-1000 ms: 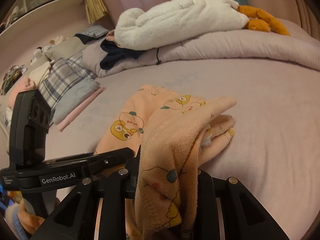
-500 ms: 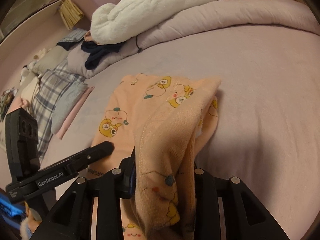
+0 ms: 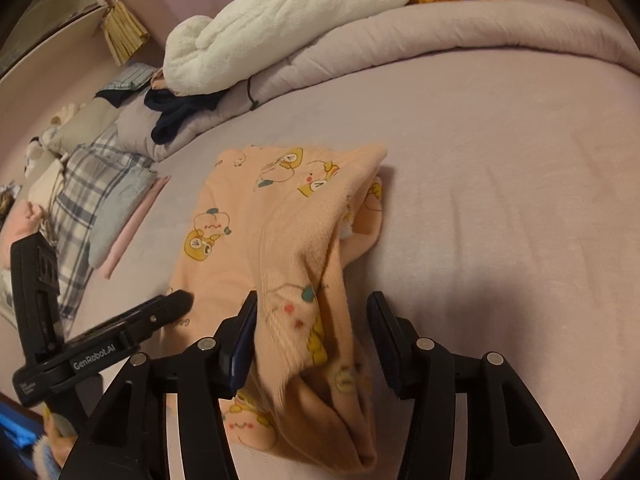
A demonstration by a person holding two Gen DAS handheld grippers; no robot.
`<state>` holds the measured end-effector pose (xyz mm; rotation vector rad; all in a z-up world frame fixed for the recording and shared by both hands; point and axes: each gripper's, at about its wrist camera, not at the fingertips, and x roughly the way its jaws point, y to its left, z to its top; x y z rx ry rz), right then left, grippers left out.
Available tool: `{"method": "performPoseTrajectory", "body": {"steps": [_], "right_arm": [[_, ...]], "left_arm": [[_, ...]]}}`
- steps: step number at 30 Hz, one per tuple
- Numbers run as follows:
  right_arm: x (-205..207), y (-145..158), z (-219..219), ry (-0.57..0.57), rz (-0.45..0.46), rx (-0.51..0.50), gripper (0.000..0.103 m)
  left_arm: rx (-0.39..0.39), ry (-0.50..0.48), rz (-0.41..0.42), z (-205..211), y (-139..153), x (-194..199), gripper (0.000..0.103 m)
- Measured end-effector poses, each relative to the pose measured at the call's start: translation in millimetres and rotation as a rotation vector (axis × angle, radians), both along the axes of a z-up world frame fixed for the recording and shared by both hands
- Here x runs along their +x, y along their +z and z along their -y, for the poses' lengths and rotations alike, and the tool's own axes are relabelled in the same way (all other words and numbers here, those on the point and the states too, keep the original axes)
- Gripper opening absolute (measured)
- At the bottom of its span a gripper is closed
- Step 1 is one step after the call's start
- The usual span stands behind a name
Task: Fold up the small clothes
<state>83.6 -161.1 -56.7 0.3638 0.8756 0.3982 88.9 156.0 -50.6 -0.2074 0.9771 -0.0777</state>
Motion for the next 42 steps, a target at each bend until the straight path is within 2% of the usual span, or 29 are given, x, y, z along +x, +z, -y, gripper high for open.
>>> {"method": "performPoseTrajectory", "body": {"steps": [7, 12, 24, 36, 42], "right_arm": [[-19, 7, 4, 0.045, 0.041, 0.003, 0.052], [-19, -5, -5, 0.051, 0.022, -0.095, 0.052], [-26, -9, -5, 0.042, 0.001, -0.106, 0.052], [-36, -9, -6, 0.057, 0.001, -0.158, 0.052], [-40, -7, -7, 0.054, 0.003, -0.155, 0.052]], "left_arm": [[0.017, -0.008, -0.001, 2, 3, -12, 0.071], [0.037, -0.017, -0.016, 10, -3, -18, 0.073], [0.057, -0.024, -0.032, 20, -9, -36, 0.074], [0.073, -0.016, -0.043, 26, -9, -47, 0.075], [0.067, 0.011, -0.049, 25, -8, -55, 0.080]]}}
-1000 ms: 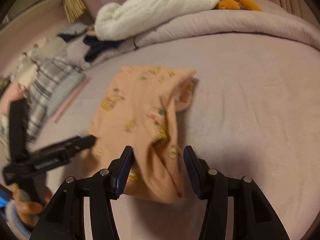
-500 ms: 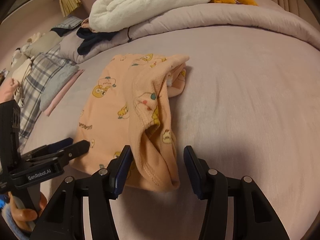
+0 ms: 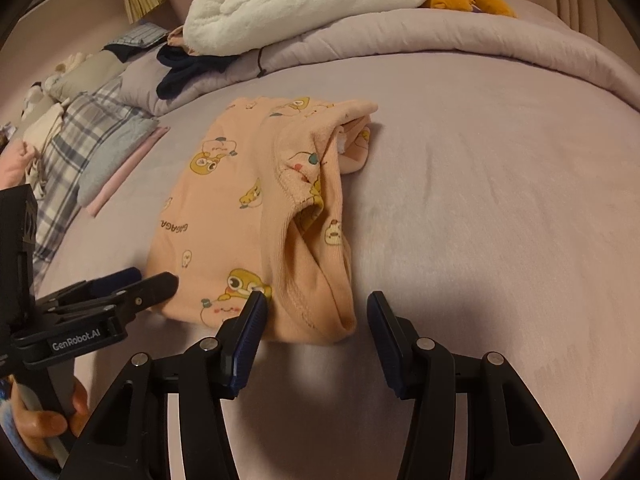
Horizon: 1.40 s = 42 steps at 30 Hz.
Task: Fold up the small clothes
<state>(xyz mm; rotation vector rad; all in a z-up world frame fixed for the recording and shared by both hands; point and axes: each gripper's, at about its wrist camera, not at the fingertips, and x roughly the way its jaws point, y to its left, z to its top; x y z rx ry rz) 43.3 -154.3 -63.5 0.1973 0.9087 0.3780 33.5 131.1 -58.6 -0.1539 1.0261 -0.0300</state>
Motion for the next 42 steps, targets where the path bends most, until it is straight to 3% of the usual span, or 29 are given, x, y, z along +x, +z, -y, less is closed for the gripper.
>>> {"method": "performPoseTrajectory", "body": {"steps": [10, 13, 16, 21, 28, 32, 42], "right_arm": [[-27, 12, -2, 0.029, 0.038, -0.009, 0.052], [-36, 17, 0, 0.022, 0.058, -0.018, 0.067], [-44, 22, 2, 0.026, 0.068, -0.007, 0.069], [-58, 35, 6, 0.031, 0.092, -0.005, 0.071], [-79, 52, 13, 0.027, 0.144, 0.023, 0.087], [-95, 60, 10, 0.039, 0.196, 0.003, 0.102], [-113, 70, 9, 0.028, 0.241, -0.005, 0.102]], "left_arm": [[-0.013, 0.010, -0.013, 7, 9, -24, 0.088], [-0.008, 0.009, -0.003, 11, 15, -34, 0.095], [-0.003, 0.005, 0.011, 14, 23, -44, 0.103], [0.012, 0.009, 0.027, 18, 39, -63, 0.102], [0.024, 0.041, 0.073, 14, 62, -93, 0.102], [0.020, 0.059, 0.108, 14, 73, -112, 0.103], [0.015, 0.100, 0.137, 14, 92, -135, 0.103]]}}
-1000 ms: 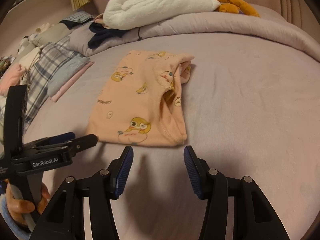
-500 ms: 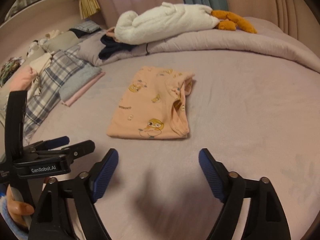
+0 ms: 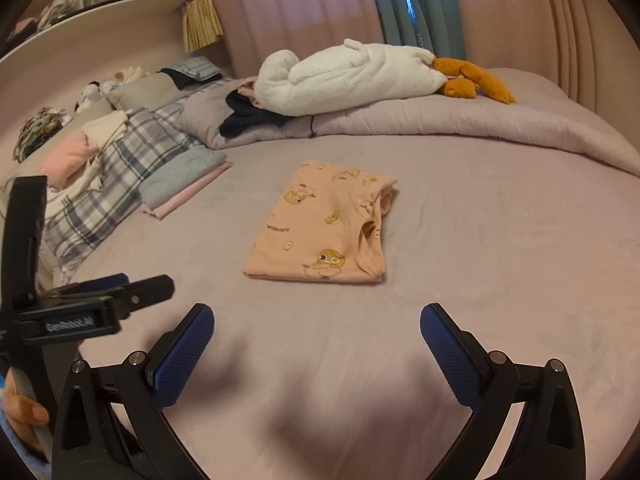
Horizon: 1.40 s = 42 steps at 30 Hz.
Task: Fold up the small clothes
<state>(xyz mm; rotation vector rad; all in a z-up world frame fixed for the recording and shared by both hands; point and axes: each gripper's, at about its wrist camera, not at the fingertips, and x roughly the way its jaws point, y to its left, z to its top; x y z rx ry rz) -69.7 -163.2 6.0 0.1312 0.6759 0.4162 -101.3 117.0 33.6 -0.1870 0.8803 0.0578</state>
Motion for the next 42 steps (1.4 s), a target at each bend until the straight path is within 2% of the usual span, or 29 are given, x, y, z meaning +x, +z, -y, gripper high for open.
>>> {"method": "performPoseTrajectory", "body": {"steps": [6, 11, 19, 28, 42], "right_arm": [[-7, 1, -5, 0.004, -0.001, 0.008, 0.102], [-9, 5, -12, 0.017, 0.007, 0.000, 0.102], [-11, 11, -24, 0.041, 0.021, 0.003, 0.102], [-11, 13, -23, 0.027, 0.014, 0.004, 0.102], [-8, 19, -19, 0.017, 0.023, 0.010, 0.102]], "left_arm": [[-0.049, 0.024, 0.002, -9, 5, -6, 0.103], [0.038, 0.062, -0.003, -9, 8, -10, 0.103], [0.011, 0.038, -0.023, -11, 8, -10, 0.103], [0.063, 0.026, -0.025, -6, 10, -10, 0.103], [0.080, 0.018, -0.030, -2, 13, -10, 0.103]]}}
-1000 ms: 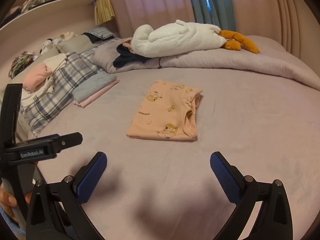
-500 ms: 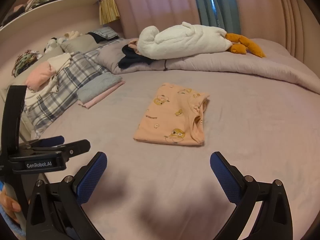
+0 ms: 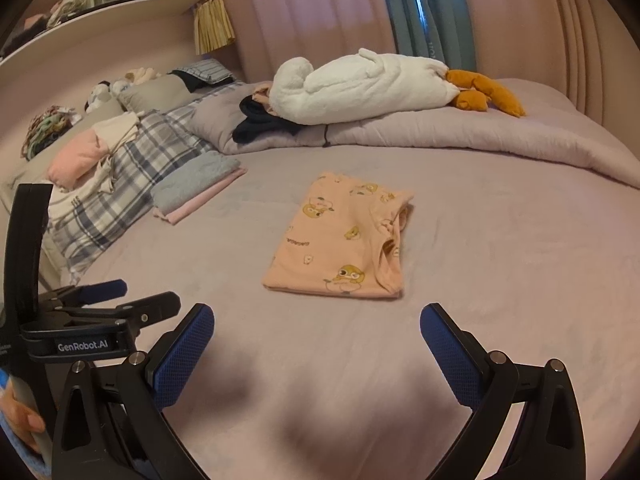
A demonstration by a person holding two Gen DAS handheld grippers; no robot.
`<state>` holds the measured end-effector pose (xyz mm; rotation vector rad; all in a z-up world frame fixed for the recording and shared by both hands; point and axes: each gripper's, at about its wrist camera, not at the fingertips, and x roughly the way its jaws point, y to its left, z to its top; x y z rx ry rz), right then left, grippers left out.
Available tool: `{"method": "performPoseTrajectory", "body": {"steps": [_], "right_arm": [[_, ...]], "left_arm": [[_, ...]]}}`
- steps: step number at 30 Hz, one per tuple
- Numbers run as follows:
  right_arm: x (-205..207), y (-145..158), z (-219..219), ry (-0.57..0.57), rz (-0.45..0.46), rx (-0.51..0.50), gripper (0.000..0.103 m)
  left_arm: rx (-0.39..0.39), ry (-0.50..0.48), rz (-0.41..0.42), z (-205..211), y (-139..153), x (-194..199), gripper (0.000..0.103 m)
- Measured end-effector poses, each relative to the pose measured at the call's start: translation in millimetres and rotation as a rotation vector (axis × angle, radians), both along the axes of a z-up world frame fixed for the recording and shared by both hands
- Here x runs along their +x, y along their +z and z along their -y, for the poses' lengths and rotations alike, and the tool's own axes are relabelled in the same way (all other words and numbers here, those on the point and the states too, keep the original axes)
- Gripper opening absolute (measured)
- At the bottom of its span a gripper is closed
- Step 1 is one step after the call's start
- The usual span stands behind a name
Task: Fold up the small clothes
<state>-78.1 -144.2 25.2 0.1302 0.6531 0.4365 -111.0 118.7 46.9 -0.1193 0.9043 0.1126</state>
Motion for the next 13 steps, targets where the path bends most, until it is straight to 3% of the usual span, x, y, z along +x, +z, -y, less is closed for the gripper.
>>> {"method": "performPoseTrajectory", "body": {"steps": [13], "right_arm": [[1.5, 1.9, 2.4, -0.010, -0.004, 0.008, 0.102]], "left_arm": [[0.013, -0.007, 0.008, 6.9, 2.4, -0.2, 0.103]]}}
